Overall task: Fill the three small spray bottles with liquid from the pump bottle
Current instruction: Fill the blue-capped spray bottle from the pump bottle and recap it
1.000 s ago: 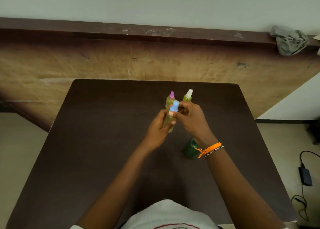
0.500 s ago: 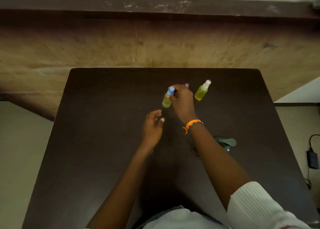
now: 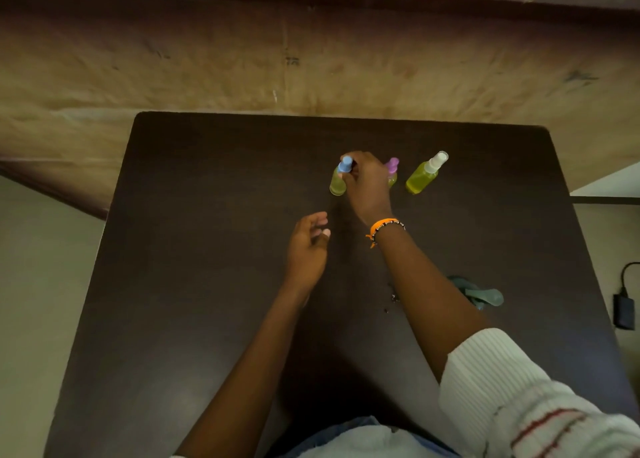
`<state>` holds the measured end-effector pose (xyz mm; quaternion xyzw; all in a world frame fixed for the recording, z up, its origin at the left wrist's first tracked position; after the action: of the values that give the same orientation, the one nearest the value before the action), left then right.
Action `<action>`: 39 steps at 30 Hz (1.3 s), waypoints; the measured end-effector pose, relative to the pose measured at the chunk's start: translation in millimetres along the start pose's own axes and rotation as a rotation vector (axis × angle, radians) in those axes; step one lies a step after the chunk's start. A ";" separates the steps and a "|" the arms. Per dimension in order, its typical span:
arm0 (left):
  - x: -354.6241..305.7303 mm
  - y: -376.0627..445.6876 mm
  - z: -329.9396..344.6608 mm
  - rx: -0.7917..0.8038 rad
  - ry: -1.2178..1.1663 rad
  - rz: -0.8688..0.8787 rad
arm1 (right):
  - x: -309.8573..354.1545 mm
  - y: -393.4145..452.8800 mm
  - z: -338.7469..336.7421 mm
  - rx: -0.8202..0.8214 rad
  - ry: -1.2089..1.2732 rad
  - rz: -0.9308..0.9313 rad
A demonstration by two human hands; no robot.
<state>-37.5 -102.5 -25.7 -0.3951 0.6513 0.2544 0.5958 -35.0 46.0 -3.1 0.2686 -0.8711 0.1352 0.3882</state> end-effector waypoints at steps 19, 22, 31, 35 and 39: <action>-10.8 -10.3 13.2 0.066 -0.008 -0.015 | 5.9 -27.8 -25.5 -0.111 -0.054 -0.133; -16.0 -17.5 20.3 0.104 -0.015 -0.019 | 4.6 -63.9 -44.2 -0.114 -0.053 -0.224; -23.8 -51.0 38.5 0.200 0.013 -0.017 | -71.8 -191.2 -86.2 0.169 -0.020 -0.206; -22.6 -72.8 47.3 0.246 0.017 -0.053 | -115.0 -216.1 -105.4 0.202 0.010 -0.058; -24.4 -90.0 58.1 0.276 0.053 -0.054 | -142.9 -232.0 -132.2 -0.008 0.038 0.139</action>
<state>69.0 -101.0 1.4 -0.3331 0.6848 0.1358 0.6337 256.9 -33.5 -16.4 0.2034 -0.8807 0.1632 0.3954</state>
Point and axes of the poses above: each hand's wrist, its own y-axis towards the middle knuckle, its own z-axis out of the palm, x = y × z, the point moved 2 cm from there along y, towards the middle knuckle, and after that the axes turned 10 degrees about z, right-handed, at the moved point
